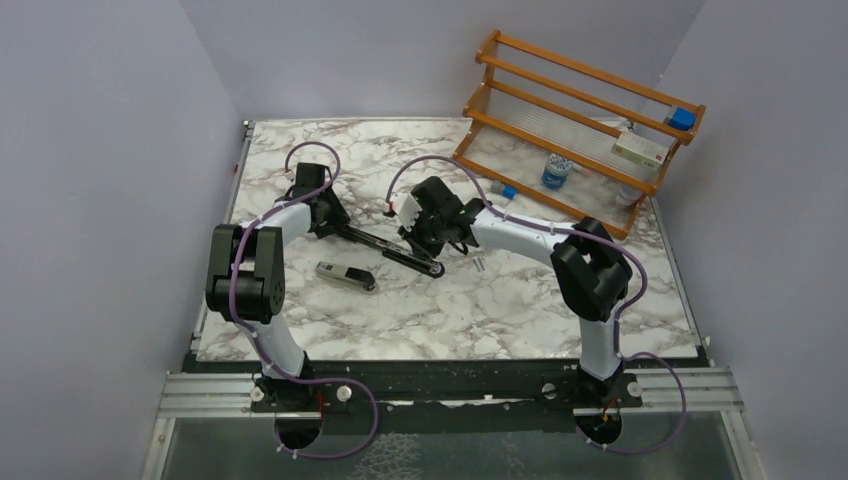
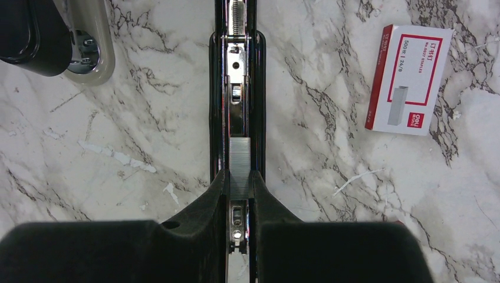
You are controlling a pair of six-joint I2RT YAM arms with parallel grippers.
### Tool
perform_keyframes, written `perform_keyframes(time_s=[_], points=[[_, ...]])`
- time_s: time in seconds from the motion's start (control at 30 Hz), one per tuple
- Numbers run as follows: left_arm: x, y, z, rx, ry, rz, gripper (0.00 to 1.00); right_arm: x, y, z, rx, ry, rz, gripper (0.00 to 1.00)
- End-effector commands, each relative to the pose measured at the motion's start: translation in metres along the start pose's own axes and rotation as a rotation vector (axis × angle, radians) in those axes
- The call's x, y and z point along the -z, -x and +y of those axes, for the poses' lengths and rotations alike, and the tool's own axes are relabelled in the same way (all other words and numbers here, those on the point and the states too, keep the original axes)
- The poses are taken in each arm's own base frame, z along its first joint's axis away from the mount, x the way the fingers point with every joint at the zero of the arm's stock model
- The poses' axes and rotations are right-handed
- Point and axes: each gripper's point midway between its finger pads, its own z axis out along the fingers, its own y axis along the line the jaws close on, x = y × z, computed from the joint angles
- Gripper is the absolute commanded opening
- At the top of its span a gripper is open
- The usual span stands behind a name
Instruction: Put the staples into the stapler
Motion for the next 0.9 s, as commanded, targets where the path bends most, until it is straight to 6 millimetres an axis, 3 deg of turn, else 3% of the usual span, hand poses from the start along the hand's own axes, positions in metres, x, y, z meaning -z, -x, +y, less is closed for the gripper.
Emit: perform_keyframes(time_s=[0.0,0.37,0.87], points=[[-0.002,0.003,-0.003,-0.005,-0.018,0.007,0.47,-0.004,-0.001,0.014,0.017,0.062,0.021,0.01],[-0.002,0.004,-0.003,-0.008,-0.014,0.007,0.46,-0.008,-0.008,0.014,0.01,0.058,0.051,0.01],[-0.002,0.004,-0.003,-0.008,-0.015,0.006,0.42,0.009,0.011,0.011,0.028,0.027,-0.03,0.01]])
